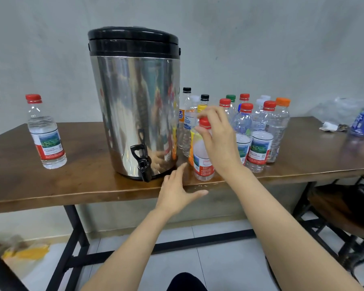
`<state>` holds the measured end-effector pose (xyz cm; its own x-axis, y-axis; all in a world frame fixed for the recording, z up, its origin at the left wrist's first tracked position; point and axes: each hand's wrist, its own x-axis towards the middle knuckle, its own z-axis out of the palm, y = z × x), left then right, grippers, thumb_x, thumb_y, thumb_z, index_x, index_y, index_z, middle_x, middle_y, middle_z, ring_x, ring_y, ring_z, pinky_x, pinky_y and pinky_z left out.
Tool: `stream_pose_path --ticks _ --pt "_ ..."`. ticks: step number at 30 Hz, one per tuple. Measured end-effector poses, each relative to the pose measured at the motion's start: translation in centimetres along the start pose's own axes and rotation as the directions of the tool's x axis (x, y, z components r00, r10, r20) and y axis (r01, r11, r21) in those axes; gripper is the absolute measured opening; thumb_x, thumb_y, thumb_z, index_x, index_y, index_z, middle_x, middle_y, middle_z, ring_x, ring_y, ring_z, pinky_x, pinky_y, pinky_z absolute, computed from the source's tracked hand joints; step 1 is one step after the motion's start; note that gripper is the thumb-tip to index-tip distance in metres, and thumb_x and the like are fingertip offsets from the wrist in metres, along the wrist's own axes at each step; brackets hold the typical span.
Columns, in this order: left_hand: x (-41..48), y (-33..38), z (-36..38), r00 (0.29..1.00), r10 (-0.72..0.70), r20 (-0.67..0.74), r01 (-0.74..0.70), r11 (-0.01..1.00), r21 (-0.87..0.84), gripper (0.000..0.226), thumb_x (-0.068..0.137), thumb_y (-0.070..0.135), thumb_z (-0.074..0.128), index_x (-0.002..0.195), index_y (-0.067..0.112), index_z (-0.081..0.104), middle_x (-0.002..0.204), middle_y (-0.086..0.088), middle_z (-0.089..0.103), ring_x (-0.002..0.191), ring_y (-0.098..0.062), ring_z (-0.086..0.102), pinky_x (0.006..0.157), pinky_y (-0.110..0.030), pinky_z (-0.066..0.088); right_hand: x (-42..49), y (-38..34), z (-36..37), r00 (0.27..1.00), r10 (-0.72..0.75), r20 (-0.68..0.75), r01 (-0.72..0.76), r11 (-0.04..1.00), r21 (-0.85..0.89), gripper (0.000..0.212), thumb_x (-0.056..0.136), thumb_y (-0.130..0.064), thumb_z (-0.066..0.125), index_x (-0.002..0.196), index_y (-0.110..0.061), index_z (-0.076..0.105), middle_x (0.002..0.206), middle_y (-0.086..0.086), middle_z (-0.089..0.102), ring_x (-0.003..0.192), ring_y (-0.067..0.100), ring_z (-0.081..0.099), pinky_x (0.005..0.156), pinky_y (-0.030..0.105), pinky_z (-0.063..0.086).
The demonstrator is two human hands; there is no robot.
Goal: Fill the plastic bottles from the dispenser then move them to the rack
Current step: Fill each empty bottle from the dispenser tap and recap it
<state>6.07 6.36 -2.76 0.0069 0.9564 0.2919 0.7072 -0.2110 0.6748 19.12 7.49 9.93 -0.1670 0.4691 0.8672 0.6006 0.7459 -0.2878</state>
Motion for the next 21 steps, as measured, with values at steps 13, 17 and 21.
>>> stream_pose_path --ticks 13,17,21 --pt "-5.5 1.5 -1.0 0.938 -0.099 -0.333 -0.088 0.86 -0.503 0.068 0.064 0.037 0.089 0.121 0.04 0.052 0.112 0.023 0.065 0.105 0.003 0.06 0.087 -0.016 0.047 -2.9 -3.8 -0.3 0.909 0.244 0.338 -0.171 0.957 -0.233 0.054 0.086 -0.069 0.049 0.104 -0.019 0.059 0.103 -0.002 0.058 0.092 0.017 0.056 0.076 0.034 0.044" --pt "-6.9 -0.5 -1.5 0.941 -0.131 -0.311 -0.037 0.876 -0.481 0.066 0.061 0.039 0.085 0.117 0.048 0.051 0.108 0.039 0.06 0.102 0.012 0.057 0.077 -0.003 0.04 -2.9 -3.5 0.8 0.847 0.259 0.464 -0.191 0.963 -0.189 0.039 0.088 -0.055 0.062 0.099 -0.018 0.067 0.092 0.0 0.061 0.084 0.016 0.055 0.074 0.034 0.046" --pt "-7.7 -2.9 -1.9 0.956 -0.174 -0.237 0.033 0.864 -0.503 0.068 0.067 0.029 0.088 0.123 0.042 0.051 0.113 0.024 0.064 0.106 0.004 0.059 0.086 -0.012 0.047 -2.7 -3.4 1.6 0.764 0.125 0.634 -0.235 0.968 0.092 0.029 0.09 -0.022 0.069 0.119 -0.018 0.068 0.108 -0.002 0.063 0.096 0.01 0.056 0.083 0.013 0.04"
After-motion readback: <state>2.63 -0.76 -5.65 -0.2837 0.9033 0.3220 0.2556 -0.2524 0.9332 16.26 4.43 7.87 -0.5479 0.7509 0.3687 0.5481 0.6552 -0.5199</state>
